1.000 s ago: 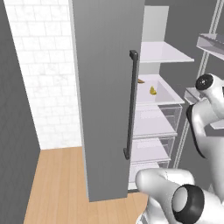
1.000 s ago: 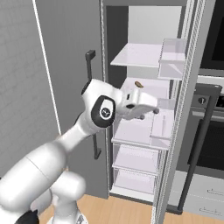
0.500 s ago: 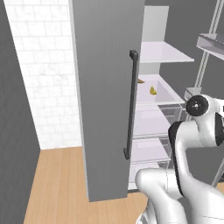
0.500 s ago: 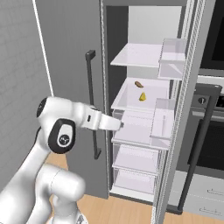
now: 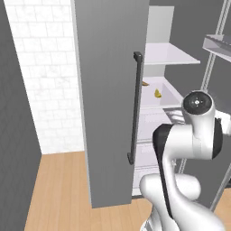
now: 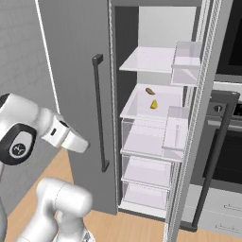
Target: Grab a lemon wedge from the fridge and one ice cube from the ice bowl, and put them in the glass of lemonade.
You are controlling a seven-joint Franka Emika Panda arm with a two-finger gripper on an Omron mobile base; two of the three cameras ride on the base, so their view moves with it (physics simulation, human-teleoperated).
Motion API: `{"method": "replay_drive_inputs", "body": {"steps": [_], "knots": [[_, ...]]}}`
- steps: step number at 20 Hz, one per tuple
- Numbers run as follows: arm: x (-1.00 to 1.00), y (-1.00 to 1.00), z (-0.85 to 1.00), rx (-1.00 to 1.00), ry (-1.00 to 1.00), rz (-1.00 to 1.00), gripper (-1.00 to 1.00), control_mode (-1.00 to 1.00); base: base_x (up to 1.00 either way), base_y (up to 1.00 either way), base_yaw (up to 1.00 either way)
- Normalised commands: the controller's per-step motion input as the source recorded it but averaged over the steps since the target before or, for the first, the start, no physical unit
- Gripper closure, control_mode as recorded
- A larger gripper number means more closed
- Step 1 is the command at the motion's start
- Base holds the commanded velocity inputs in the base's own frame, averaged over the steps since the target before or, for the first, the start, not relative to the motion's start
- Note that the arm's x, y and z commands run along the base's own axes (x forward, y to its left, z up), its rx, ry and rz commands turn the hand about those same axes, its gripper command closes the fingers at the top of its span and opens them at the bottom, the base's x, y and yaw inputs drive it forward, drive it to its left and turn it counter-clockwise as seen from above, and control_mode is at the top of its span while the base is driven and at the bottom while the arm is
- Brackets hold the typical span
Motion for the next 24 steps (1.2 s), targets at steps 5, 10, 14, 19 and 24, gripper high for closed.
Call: {"method": "replay_drive_inputs", "body": {"steps": [5, 10, 14, 19, 24], "knots": [[-0.29, 0.94, -0.48, 0.39, 0.01, 0.16, -1.00, -1.00, 0.00, 0.00, 0.00], [-0.06, 0.55, -0.67, 0.41, 0.01, 0.27, -1.00, -1.00, 0.00, 0.00, 0.00], [0.00, 0.35, -0.56, 0.34, 0.01, 0.25, -1.00, -1.00, 0.00, 0.00, 0.00], [-0.06, -0.02, -0.06, 0.04, 0.01, 0.05, -1.00, -1.00, 0.00, 0.00, 0.00], [-0.04, -0.03, 0.00, -0.01, 0.00, 0.00, -1.00, -1.00, 0.00, 0.00, 0.00]]}}
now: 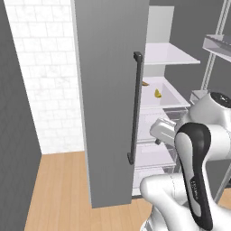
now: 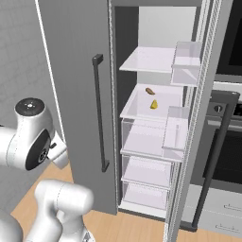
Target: Grab a lemon wedge from the fridge and one ice cube from the ice bowl, and put them in the glass of lemonade.
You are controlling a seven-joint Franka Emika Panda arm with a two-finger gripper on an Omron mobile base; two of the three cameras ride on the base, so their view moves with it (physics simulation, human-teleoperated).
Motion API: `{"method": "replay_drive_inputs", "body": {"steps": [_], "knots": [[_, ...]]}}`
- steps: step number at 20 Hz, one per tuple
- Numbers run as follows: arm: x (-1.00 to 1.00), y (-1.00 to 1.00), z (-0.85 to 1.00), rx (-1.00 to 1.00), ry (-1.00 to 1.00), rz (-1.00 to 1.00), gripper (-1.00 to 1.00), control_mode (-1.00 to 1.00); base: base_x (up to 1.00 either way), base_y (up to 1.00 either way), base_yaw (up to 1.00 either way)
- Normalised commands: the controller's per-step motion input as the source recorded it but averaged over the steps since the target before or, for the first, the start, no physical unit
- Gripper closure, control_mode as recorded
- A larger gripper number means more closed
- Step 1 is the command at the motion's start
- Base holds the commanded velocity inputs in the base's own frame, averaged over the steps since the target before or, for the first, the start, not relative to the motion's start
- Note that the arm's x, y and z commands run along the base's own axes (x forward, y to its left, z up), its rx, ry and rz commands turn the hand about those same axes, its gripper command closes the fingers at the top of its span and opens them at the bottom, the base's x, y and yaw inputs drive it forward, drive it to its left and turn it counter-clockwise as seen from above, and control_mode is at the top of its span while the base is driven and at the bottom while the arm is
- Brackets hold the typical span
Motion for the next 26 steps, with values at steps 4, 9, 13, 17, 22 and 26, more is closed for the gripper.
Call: {"method": "replay_drive_inputs", "body": {"steps": [4, 9, 13, 17, 22, 26], "knots": [[0.00, 0.00, 0.00, -0.04, 0.00, 0.00, -1.00, -1.00, 0.00, 0.00, 0.00], [-0.06, -0.27, 0.00, -0.02, -0.07, 0.00, -1.00, -1.00, 0.00, 0.00, 0.00], [-0.09, -0.72, 0.07, 0.00, -0.12, 0.07, -1.00, -1.00, 0.00, 0.00, 0.00], [0.00, -0.12, 0.05, -0.05, -0.05, 0.03, -1.00, -1.00, 0.00, 0.00, 0.00], [0.00, 0.41, 0.00, -0.25, -0.01, 0.00, -1.00, -1.00, 0.00, 0.00, 0.00], [0.00, 0.15, 0.00, -0.14, 0.00, 0.00, -1.00, -1.00, 0.00, 0.00, 0.00]]}}
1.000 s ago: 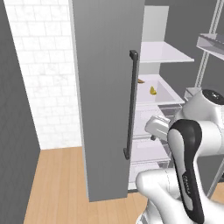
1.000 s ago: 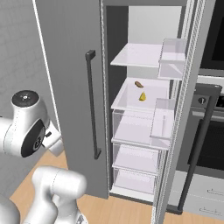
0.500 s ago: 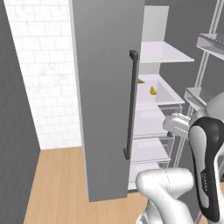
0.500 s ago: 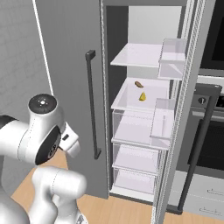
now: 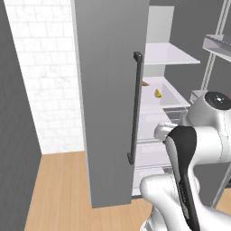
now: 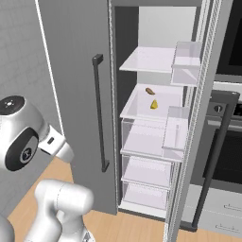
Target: Grab a lemon wedge from the fridge and one ice cube from the ice bowl, and put them in the glass of lemonade.
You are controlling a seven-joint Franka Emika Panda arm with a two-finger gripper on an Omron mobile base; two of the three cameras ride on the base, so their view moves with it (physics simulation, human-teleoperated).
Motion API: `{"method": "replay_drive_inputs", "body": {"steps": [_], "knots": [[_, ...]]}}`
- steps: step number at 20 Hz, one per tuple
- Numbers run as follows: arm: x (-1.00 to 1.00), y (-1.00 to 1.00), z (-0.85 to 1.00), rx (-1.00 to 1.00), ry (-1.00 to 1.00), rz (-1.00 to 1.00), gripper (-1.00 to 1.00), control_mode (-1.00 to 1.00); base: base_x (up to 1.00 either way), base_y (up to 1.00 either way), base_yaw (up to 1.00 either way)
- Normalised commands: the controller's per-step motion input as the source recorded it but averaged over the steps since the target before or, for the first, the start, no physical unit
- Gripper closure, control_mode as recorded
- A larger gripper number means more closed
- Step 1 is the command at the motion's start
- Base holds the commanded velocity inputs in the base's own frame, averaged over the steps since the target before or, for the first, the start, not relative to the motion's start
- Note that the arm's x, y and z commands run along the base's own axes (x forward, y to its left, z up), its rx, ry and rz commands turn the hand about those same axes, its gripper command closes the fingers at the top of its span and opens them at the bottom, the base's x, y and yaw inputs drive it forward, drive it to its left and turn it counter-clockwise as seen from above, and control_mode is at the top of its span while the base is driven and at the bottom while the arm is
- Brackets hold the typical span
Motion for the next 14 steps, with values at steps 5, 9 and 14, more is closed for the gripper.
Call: {"method": "replay_drive_inputs", "body": {"steps": [5, 9, 14], "knots": [[0.00, 0.00, 0.00, 0.00, 0.00, 0.00, -1.00, -1.00, 0.00, 0.00, 0.00], [0.00, 0.00, 0.00, 0.00, -0.01, 0.00, -1.00, -1.00, 0.00, 0.00, 0.00], [-0.09, -0.13, 0.00, 0.00, -0.03, 0.00, -1.00, -1.00, 0.00, 0.00, 0.00]]}}
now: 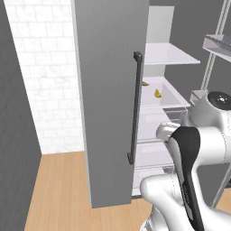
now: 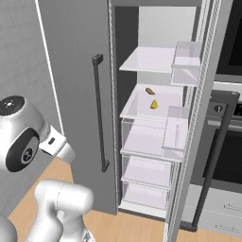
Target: Grab a lemon wedge from the fridge and one ice cube from the ice bowl, and put them in the glass of lemonade.
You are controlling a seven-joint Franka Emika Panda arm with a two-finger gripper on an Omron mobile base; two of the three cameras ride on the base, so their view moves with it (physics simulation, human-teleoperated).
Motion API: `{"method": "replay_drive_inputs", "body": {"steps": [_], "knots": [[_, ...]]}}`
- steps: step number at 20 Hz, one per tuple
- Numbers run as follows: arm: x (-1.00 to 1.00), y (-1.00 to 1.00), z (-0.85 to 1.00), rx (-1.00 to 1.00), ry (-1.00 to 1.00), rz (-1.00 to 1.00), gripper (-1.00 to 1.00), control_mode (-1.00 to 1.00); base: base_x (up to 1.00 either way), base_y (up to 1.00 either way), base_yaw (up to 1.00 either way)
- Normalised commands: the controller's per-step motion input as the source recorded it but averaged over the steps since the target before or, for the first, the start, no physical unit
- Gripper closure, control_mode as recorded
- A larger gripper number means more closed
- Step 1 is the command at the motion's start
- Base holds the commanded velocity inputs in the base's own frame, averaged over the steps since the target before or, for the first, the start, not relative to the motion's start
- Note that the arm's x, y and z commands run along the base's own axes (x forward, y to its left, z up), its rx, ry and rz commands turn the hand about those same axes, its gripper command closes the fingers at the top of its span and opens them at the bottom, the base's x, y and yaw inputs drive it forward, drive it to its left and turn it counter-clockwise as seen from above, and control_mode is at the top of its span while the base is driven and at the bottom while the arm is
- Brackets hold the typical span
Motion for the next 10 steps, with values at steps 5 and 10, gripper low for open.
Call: {"method": "replay_drive_inputs", "body": {"steps": [5, 10], "knots": [[0.00, -0.03, 0.00, 0.00, 0.00, 0.00, -1.00, -1.00, 0.00, 0.00, 0.00], [0.00, 0.00, 0.00, 0.00, 0.00, 0.00, -1.00, 1.00, -0.01, -0.05, 0.00]]}}
